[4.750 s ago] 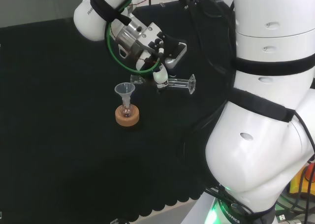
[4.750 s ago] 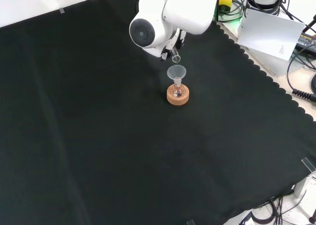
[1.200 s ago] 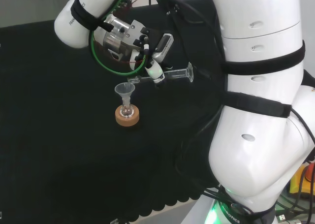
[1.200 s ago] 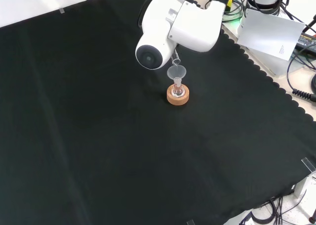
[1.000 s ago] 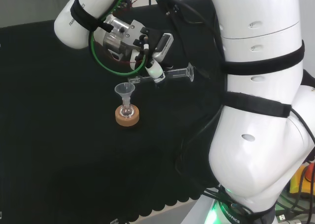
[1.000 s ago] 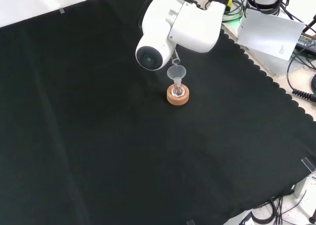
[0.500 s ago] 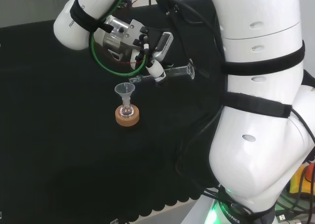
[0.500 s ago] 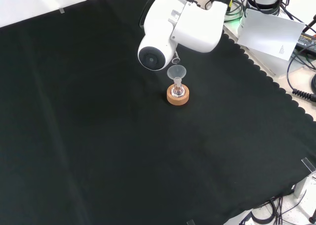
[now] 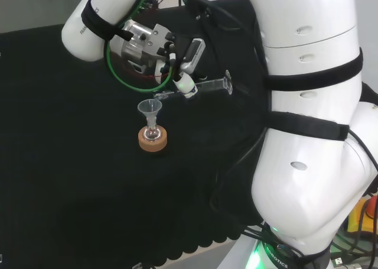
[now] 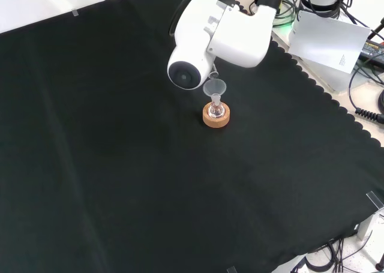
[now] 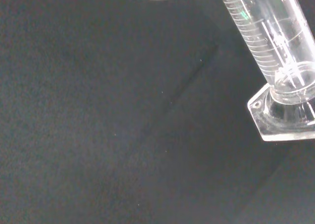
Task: Pour the water from the graduated cylinder into the round-bottom flask.
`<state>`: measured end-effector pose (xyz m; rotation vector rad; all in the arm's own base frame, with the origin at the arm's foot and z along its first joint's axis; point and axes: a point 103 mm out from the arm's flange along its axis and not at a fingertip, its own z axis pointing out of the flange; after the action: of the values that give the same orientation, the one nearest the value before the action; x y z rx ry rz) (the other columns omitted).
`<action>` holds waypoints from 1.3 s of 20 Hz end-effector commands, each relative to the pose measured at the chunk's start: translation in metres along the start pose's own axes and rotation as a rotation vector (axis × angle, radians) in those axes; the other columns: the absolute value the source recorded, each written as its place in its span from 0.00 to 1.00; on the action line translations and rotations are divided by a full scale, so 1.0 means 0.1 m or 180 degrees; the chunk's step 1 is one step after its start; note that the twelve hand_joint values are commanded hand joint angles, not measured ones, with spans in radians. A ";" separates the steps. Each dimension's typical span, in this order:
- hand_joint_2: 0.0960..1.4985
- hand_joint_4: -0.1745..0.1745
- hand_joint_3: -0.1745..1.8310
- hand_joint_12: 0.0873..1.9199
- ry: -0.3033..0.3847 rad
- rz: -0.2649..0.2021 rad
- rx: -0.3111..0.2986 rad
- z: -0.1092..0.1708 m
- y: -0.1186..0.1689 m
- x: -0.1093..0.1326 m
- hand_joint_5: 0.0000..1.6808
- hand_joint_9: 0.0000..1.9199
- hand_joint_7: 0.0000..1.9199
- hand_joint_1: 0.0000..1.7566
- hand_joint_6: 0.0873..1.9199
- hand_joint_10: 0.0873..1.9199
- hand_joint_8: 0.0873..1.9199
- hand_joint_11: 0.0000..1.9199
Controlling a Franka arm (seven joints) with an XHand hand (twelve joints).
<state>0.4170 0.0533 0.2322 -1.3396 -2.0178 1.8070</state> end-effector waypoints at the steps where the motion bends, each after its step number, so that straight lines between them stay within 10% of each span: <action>1: 0.74 0.00 0.09 0.38 -0.0010 0.0009 0.0007 -0.09 0.02 0.09 0.55 0.74 0.50 0.71 0.53 0.00 0.53 0.63; 12: 0.74 0.00 0.09 0.38 0.0137 -0.0054 -0.0244 0.06 -0.08 -0.04 0.55 0.74 0.50 0.71 0.53 0.00 0.53 0.64; 26: 0.74 0.00 0.09 0.37 0.1451 -0.0813 -0.1531 0.38 -0.13 -0.34 0.56 0.75 0.50 0.71 0.53 0.00 0.53 0.64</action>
<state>0.4105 0.0200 0.2506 -1.3786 -2.2255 1.1811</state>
